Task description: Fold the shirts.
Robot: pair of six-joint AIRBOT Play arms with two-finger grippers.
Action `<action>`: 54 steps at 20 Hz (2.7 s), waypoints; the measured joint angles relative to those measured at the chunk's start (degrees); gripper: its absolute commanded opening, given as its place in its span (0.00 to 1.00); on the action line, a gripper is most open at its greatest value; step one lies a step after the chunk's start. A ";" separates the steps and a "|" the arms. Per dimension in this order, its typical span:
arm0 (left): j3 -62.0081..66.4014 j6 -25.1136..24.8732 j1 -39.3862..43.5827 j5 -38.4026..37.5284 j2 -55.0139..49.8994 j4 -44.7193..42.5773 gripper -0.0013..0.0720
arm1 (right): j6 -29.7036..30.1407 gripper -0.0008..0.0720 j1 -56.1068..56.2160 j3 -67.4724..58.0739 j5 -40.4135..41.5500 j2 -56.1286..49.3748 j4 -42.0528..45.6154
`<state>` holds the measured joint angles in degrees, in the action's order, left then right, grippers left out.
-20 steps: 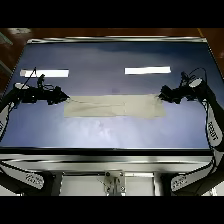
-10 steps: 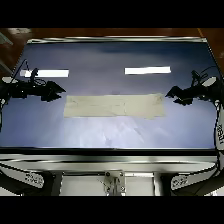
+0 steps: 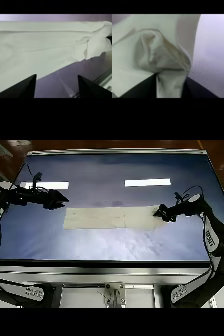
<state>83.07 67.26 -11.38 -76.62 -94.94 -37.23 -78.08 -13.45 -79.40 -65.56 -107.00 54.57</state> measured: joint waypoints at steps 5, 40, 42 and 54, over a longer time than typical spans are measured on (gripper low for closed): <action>0.02 -0.94 5.84 3.17 0.09 0.22 0.07 | -0.74 0.10 1.64 0.11 0.35 2.14 0.63; 2.01 -0.61 21.42 21.64 0.85 12.57 0.07 | -6.29 0.10 22.73 0.07 -2.64 32.24 1.86; 2.03 -0.63 15.13 19.37 6.49 11.87 0.07 | -6.32 0.10 28.94 0.07 4.79 28.59 0.96; 1.68 -1.53 0.96 6.93 22.75 11.02 0.07 | -2.21 0.66 46.05 -0.26 35.04 5.60 -30.93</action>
<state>84.75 65.73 -10.41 -69.69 -72.18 -26.22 -80.29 32.60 -79.66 -30.52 -101.41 23.64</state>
